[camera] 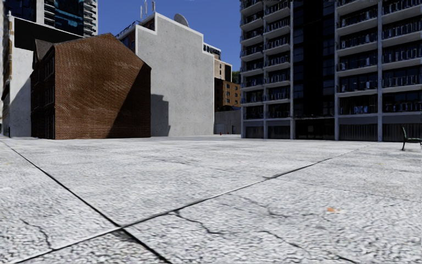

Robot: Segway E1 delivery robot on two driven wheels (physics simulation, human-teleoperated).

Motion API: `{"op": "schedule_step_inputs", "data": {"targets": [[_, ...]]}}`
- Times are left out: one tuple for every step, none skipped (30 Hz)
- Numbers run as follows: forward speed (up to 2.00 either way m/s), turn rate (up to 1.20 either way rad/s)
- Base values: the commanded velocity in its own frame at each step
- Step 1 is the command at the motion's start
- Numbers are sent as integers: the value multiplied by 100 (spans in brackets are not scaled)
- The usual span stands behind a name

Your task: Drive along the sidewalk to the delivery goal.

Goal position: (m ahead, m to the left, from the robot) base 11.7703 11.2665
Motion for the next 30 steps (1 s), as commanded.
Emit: {"op": "schedule_step_inputs", "data": {"targets": [[132,79],[132,79],[132,79],[132,79],[132,79],[132,79],[132,79],[132,79],[132,79],[132,79],[132,79],[132,79],[132,79],[132,79],[132,79],[132,79],[132,79],[132,79],[132,79],[132,79],[132,77],[132,66],[132,62],[132,61],[132,61],[132,0],[132,0],[132,0],[132,0],[132,0]]}}
